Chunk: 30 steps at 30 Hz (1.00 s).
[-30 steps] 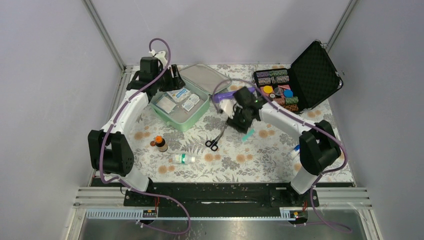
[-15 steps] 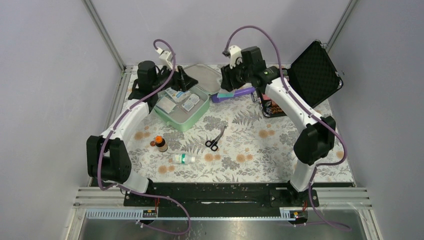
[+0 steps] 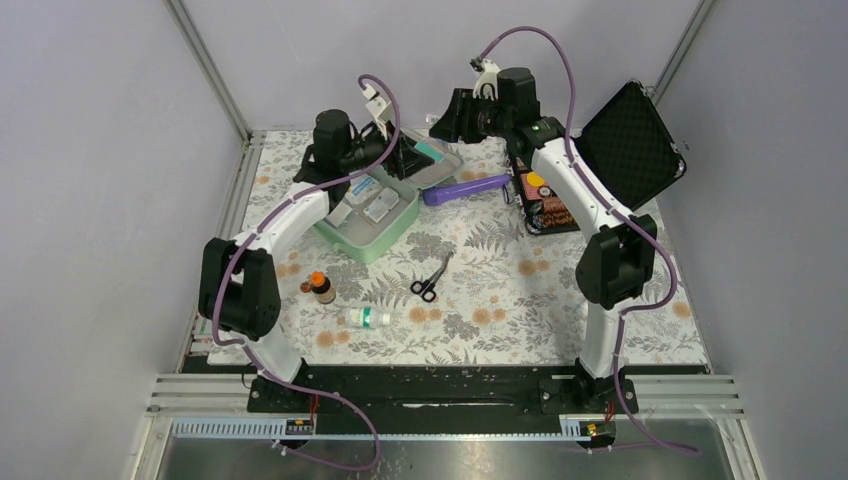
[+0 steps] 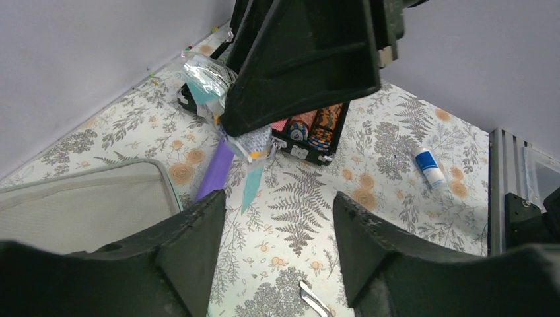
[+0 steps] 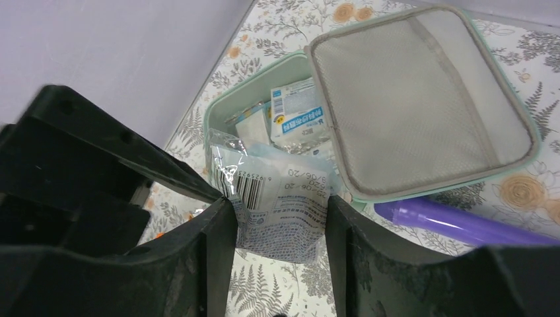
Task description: Organize the medicine kit
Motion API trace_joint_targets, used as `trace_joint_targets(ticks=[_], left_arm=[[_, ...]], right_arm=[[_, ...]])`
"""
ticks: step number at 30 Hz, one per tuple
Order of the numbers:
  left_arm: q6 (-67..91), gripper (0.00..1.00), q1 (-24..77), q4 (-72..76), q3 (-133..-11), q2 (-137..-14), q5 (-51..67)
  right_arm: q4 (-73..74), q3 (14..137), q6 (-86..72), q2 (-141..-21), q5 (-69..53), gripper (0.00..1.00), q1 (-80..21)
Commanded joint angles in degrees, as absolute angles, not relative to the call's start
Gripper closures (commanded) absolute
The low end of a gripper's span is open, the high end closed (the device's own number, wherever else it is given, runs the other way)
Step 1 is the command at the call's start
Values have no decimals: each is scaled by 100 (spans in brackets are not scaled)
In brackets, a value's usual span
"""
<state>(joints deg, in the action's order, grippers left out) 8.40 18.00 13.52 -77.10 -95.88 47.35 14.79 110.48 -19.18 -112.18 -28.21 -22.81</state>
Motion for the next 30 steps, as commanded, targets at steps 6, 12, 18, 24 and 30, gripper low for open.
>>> trace_joint_targets(ticks=[6, 12, 18, 24, 30], left_arm=[[1316, 89, 1934, 2296, -8269, -10135, 4532], [1231, 100, 1851, 1964, -8298, -10038, 4485], [743, 100, 1301, 284, -8471, -9661, 4196], [371, 100, 731, -1812, -8944, -9849, 3690], [-189, 100, 421, -3214, -9561, -10334, 3030]], right_arm=[[1006, 11416, -2281, -11437, -3103, 46, -2286], [1011, 11289, -2323, -11426, -3074, 17, -2233], [1003, 10339, -2362, -10687, -2805, 0, -1850], [1061, 9438, -1688, -9998, -2542, 1, -1620], [1488, 9505, -1218, -10064, -2377, 0, -1610]])
